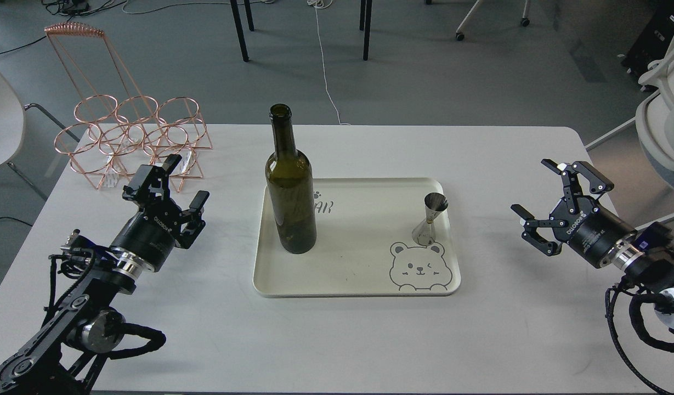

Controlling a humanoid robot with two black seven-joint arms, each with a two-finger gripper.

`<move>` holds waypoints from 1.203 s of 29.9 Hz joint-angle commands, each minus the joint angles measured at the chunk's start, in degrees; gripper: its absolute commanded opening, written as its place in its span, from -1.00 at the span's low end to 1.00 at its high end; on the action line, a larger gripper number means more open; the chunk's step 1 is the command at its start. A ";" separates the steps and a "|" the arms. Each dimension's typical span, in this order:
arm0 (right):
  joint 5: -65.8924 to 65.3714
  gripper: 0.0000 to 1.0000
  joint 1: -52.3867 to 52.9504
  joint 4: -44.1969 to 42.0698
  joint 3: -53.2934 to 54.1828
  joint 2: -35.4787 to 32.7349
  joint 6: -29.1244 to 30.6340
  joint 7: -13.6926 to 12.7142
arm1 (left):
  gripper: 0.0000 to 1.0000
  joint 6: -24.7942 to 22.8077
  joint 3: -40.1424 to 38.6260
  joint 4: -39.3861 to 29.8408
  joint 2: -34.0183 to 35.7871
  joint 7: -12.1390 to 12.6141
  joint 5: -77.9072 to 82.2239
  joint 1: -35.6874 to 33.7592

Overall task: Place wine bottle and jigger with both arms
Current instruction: 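Reach the right gripper toward the metal jigger on the tray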

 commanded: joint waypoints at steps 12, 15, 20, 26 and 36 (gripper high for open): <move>-38.92 0.98 0.18 9.65 5.53 -8.91 -4.05 0.00 | 0.96 -0.46 0.24 -0.36 3.44 -4.58 0.01 -0.09; -55.97 0.98 0.00 14.40 6.07 -12.16 -9.40 0.00 | 0.96 -0.63 0.59 -0.53 5.02 -7.23 -0.16 -0.17; -80.33 0.98 -0.26 15.38 5.80 -12.61 -24.24 0.00 | 0.96 -0.54 0.59 -0.80 5.46 -8.25 -0.34 -0.26; -98.54 0.98 -1.05 11.18 3.52 -5.51 -44.89 0.00 | 0.96 -0.46 0.86 -1.68 5.46 -8.25 -0.34 -0.09; -108.66 0.96 -0.79 -5.79 2.90 10.58 -55.61 0.00 | 0.96 -0.37 0.86 -2.03 5.29 -8.25 -0.34 -0.09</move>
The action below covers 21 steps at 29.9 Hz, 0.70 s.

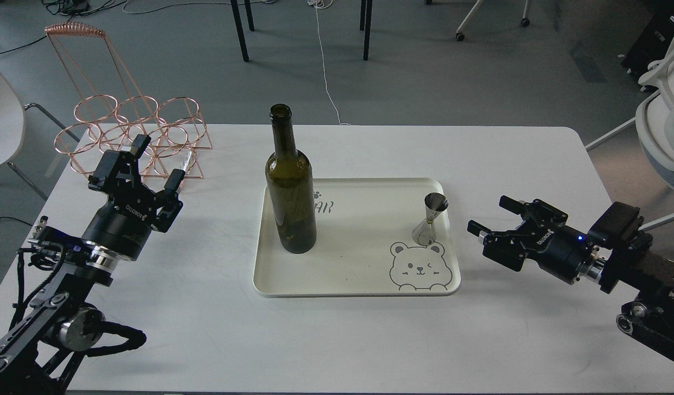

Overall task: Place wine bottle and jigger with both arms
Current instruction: 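Reach the right gripper toward the metal jigger on the tray, then grasp the metal jigger with the right gripper and lift it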

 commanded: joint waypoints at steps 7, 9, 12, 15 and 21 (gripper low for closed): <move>-2.32 0.84 0.98 -8.71 0.00 10.35 -0.23 0.00 | 0.96 0.01 0.00 0.01 0.08 0.01 0.00 0.00; -2.32 0.82 1.51 -9.94 0.00 11.93 -0.23 0.00 | 0.96 0.01 0.00 0.01 0.08 0.01 0.00 0.00; -2.32 0.55 2.30 -11.61 0.00 13.25 -0.23 0.00 | 0.96 0.01 0.00 0.01 0.08 0.01 0.00 0.00; -2.32 -0.12 3.09 -13.63 0.00 14.74 -0.23 0.00 | 0.96 0.01 0.00 0.01 0.08 0.01 0.00 0.09; -2.32 -0.61 3.89 -15.74 -0.09 16.60 -0.23 0.00 | 0.96 0.10 0.00 0.01 0.00 0.01 0.09 0.09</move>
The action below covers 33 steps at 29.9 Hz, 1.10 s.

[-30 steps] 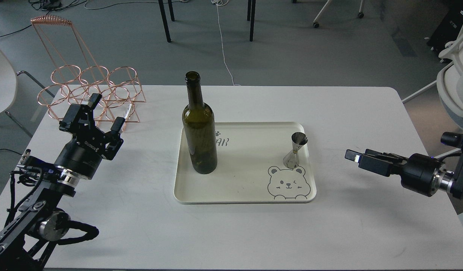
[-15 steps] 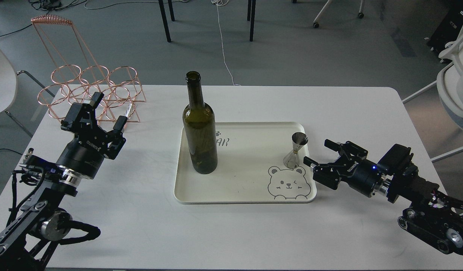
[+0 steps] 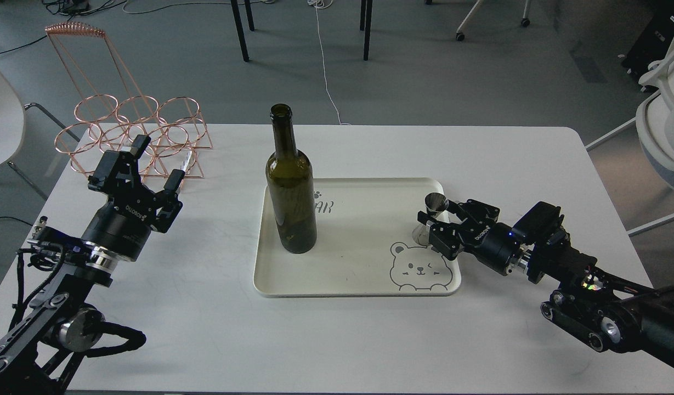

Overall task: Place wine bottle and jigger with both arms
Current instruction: 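Grasp the metal jigger with the right gripper and lift it, then carry the jigger off the tray and set it on the table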

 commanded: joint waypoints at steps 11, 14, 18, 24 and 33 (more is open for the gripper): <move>0.53 -0.90 0.28 1.27 0.42 -0.10 0.01 0.00 | 0.96 0.17 0.00 0.01 -0.22 0.01 0.09 0.03; 1.05 -0.90 0.37 2.67 1.21 -1.23 0.01 0.00 | 0.96 0.08 0.00 0.01 -0.13 0.01 0.00 -0.06; 1.23 -0.89 0.19 3.03 5.77 -3.17 0.01 0.00 | 0.96 0.00 0.00 0.01 -0.05 0.01 0.00 -0.06; 2.72 -0.89 -0.16 -1.53 10.27 -4.84 0.01 0.00 | 0.96 0.00 0.00 0.01 -0.31 0.01 0.09 -0.06; 7.29 -0.88 -1.04 -10.59 9.92 -4.84 0.01 0.00 | 0.96 -0.09 0.00 -0.52 -0.13 0.01 0.18 -0.14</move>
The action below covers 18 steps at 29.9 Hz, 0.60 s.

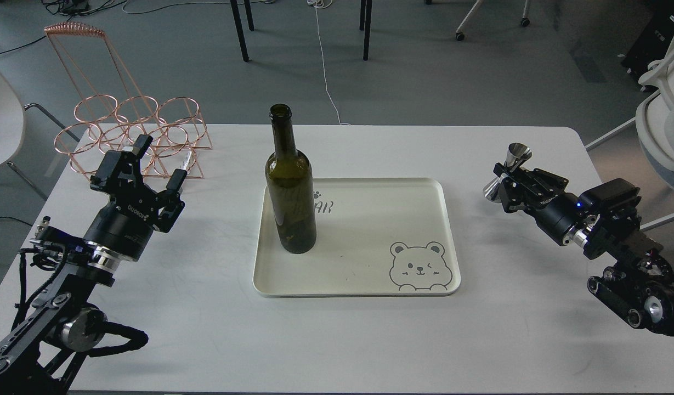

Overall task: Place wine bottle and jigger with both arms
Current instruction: 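Carry the jigger off the tray and set it on the table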

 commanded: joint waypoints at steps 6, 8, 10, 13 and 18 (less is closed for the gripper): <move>1.29 -0.87 -1.30 -5.20 -0.44 0.00 0.00 0.00 | 0.96 -0.03 0.11 -0.53 0.20 0.00 0.01 -0.04; 1.29 -0.86 -1.74 -5.82 -0.44 0.00 0.00 0.00 | 0.96 -0.03 0.02 -0.79 0.20 0.00 0.01 -0.04; 1.29 -0.85 -2.27 -6.26 -0.44 0.00 0.00 0.00 | 0.96 -0.03 0.02 -0.79 0.20 0.00 0.01 -0.04; 1.29 -0.83 -2.71 -6.52 -0.44 0.00 0.00 0.00 | 0.96 -0.03 0.02 -0.79 0.20 0.00 0.01 -0.04; 1.29 -0.76 -2.80 -6.70 -0.53 0.17 0.00 0.00 | 0.96 -0.03 0.02 -0.88 0.28 0.00 0.01 0.04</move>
